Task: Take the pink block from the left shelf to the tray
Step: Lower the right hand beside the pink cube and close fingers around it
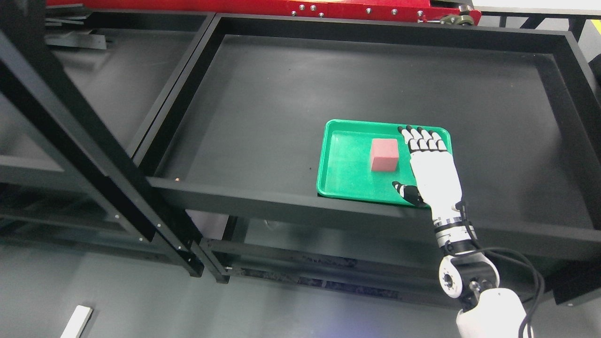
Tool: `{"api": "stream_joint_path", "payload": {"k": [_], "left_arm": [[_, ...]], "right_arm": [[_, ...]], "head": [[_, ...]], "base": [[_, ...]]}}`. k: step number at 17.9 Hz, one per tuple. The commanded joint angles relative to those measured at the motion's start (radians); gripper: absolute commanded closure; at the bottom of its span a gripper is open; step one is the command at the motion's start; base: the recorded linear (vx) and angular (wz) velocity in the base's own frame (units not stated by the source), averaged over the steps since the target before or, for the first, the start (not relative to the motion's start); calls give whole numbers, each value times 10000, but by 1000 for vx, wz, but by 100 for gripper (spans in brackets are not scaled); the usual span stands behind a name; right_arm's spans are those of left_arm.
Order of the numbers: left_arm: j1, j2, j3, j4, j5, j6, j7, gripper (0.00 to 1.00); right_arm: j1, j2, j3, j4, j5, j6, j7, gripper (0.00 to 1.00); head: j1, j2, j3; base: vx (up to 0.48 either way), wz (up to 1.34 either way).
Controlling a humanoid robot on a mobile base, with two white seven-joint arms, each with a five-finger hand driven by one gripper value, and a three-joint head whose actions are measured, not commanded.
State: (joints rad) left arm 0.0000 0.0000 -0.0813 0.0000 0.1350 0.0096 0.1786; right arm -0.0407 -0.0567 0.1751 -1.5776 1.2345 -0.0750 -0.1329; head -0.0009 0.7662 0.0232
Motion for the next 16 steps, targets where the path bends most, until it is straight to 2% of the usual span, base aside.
{"api": "stream_joint_path", "payload": {"k": [1, 5, 9, 16], "left_arm": [[-306, 175, 0, -174, 0, -4, 8, 0], [-306, 175, 0, -174, 0, -4, 8, 0], [-291, 175, 0, -174, 0, -4, 8, 0], [-291, 175, 0, -174, 0, -4, 8, 0]], "right_arm": [[-161, -47, 104, 605, 203, -1, 1835, 1], [-176, -62, 135, 774, 203, -17, 1896, 1], [-176, -93, 396, 1187, 234, -32, 2877, 2], [-237, -108, 412, 1249, 234, -32, 2909, 4]], "head": [[0, 0, 0], [0, 0, 0], [0, 0, 0], [0, 0, 0]], "base": [[228, -103], [206, -78], [174, -48], [123, -9]]}}
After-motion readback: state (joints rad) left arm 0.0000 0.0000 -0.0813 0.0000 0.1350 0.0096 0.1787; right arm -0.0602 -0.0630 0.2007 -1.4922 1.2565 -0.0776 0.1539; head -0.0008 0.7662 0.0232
